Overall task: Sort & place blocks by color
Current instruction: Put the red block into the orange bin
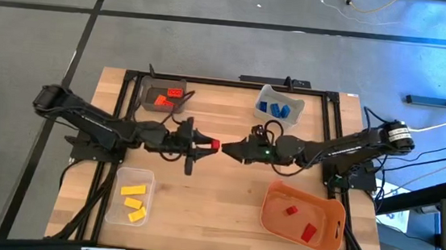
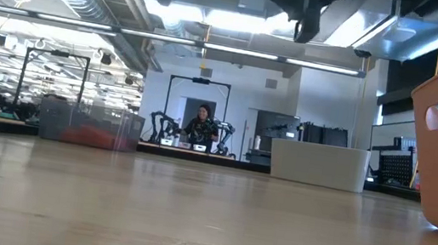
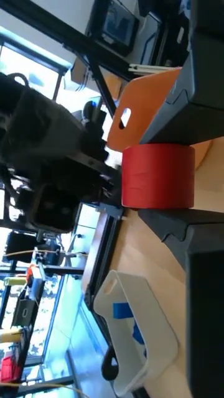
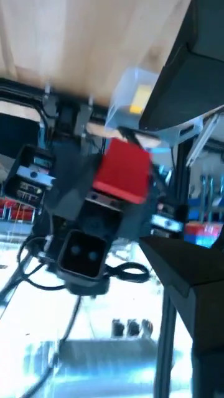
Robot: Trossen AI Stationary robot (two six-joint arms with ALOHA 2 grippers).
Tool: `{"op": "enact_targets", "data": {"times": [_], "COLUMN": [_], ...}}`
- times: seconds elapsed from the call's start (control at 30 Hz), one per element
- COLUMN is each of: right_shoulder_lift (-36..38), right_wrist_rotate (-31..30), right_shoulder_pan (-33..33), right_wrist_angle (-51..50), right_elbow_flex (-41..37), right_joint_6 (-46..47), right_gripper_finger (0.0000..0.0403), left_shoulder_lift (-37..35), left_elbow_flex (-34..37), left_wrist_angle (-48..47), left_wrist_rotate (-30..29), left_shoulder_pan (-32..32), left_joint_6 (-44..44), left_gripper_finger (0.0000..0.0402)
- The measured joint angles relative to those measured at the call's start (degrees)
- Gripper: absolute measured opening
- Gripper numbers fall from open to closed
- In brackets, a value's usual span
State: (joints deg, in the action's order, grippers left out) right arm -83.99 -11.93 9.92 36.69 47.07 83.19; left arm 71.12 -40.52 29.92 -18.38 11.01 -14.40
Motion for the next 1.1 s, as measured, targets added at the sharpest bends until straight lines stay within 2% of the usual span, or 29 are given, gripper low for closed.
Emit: {"op": "enact_targets", "data": {"times": [0.27, 0.7, 0.93, 1.1], "right_shoulder_lift": [-1.94, -1.96, -1.96, -1.96], "right_wrist_rotate": [-0.03, -0.43, -0.45, -0.45], "right_shoulder_pan": [-0.17, -0.16, -0.16, -0.16], "right_wrist_angle": [3.21, 6.57, 6.62, 6.44], "right_elbow_flex": [-0.04, -0.07, -0.07, -0.07], "right_joint_6": [6.92, 7.73, 7.89, 7.90], "right_gripper_finger": [0.0292, 0.0288, 0.0250, 0.0201], "left_shoulder_lift": [3.52, 9.07, 9.20, 9.18], "left_elbow_flex": [-3.95, -6.78, -6.78, -6.78], "left_wrist_angle": [0.30, 5.38, 5.91, 6.10], "left_wrist_rotate": [-0.71, 0.22, -0.12, 0.22], "left_shoulder_pan": [-0.08, -1.58, -1.90, -1.90], "left_joint_6": [4.36, 6.62, 7.37, 7.24], "left_gripper_finger": [0.0122, 0.0122, 0.0122, 0.0122]}}
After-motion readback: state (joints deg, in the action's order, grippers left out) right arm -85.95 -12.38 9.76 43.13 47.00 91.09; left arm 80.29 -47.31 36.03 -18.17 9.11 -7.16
